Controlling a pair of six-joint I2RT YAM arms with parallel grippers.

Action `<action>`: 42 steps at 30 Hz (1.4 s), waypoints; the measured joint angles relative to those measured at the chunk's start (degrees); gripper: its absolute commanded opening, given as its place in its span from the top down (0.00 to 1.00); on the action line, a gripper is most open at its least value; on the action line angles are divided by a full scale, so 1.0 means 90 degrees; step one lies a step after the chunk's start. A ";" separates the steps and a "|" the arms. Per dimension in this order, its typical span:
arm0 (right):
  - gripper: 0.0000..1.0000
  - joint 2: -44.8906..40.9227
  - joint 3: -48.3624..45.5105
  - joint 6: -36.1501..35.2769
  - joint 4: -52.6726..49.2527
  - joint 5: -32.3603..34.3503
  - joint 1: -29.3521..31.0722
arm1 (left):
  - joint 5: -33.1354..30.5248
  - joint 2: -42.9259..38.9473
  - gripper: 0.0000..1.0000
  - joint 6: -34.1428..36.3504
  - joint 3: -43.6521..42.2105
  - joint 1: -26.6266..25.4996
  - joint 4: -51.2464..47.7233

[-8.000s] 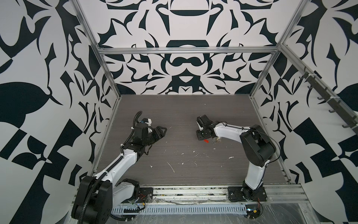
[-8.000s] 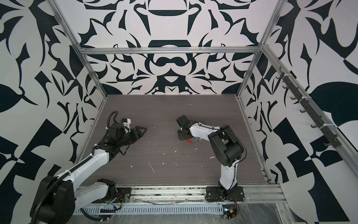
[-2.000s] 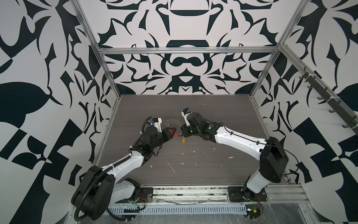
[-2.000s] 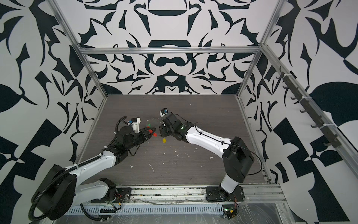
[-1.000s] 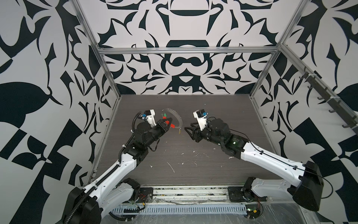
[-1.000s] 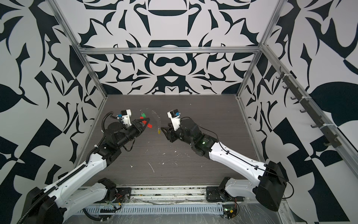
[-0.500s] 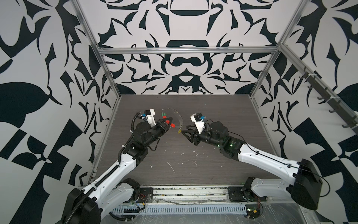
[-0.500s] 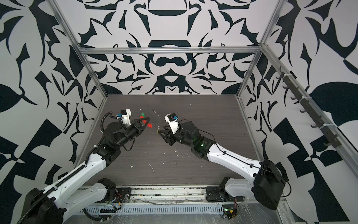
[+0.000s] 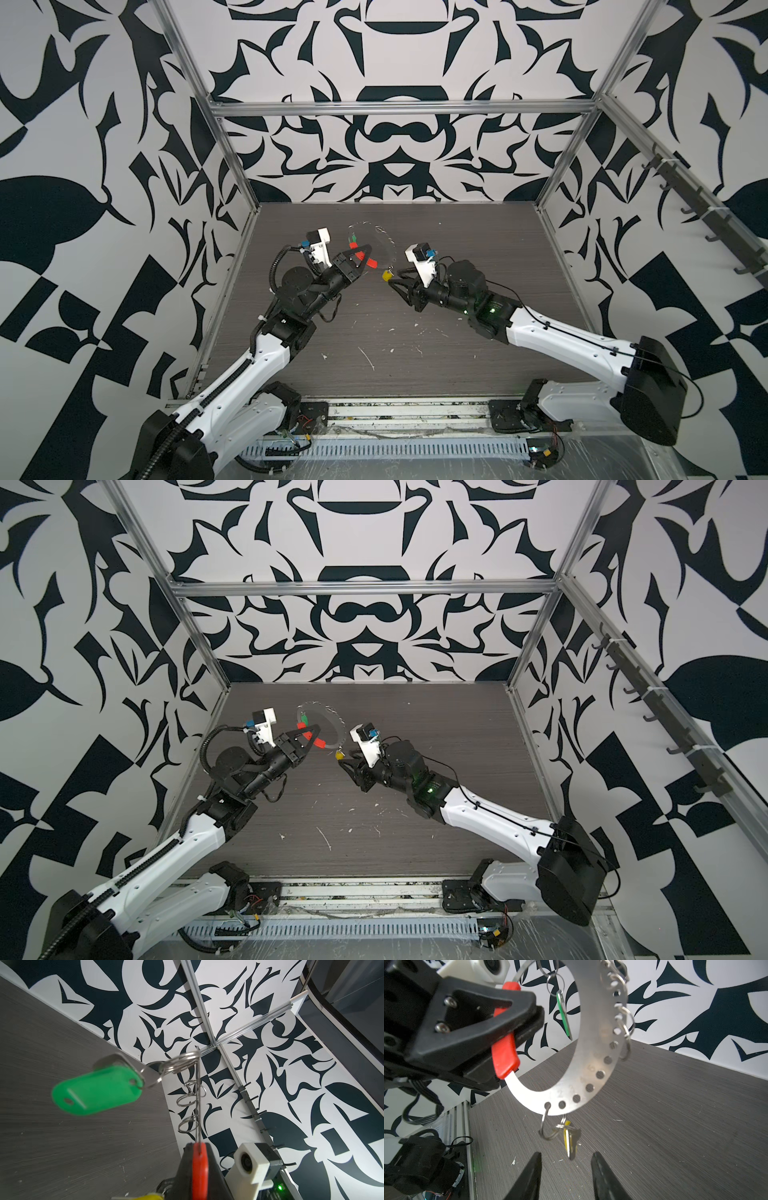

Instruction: Remove the keys from the keyring

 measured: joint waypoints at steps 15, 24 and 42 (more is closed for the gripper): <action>0.59 -0.0277 0.0019 -0.0053 0.0194 0.0095 0.0056 | 0.0005 0.0000 1.00 -0.0085 -0.0002 0.0000 0.0073; 0.66 -0.0231 0.0226 -0.0194 0.0199 0.0357 0.0155 | 0.0005 0.0000 1.00 -0.0114 -0.0024 0.0000 0.0080; 0.85 -0.0061 0.0287 -0.0294 0.0185 0.0449 0.0180 | -0.0002 0.0000 1.00 -0.0134 -0.0109 0.0000 0.0087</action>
